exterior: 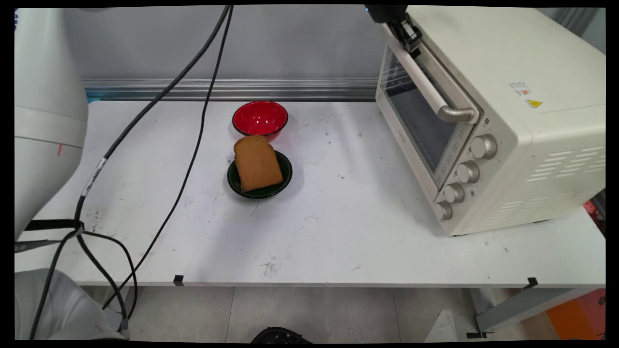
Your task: Open the oven
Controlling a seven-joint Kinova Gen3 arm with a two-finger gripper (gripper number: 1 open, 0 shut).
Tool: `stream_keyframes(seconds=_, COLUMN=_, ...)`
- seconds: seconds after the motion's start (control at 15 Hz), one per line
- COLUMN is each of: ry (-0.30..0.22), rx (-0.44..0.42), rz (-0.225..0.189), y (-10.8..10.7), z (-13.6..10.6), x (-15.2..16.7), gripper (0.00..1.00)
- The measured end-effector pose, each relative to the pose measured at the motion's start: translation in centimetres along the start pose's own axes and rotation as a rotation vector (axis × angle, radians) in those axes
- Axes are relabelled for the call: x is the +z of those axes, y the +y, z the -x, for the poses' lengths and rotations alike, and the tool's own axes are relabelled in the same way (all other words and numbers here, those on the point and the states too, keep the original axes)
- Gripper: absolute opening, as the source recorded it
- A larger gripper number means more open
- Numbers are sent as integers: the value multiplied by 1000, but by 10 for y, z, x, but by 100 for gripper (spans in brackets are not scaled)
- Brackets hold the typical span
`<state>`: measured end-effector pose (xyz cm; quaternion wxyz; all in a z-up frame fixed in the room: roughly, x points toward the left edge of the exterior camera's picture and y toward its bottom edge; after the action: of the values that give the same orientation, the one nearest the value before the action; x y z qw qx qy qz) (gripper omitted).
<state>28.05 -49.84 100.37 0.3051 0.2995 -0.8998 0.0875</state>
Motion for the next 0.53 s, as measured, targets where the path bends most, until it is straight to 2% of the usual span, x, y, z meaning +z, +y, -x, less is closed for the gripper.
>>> stream_keyframes(seconds=0.53, ry=-16, rx=5, rz=-14, y=0, z=21, x=3, gripper=0)
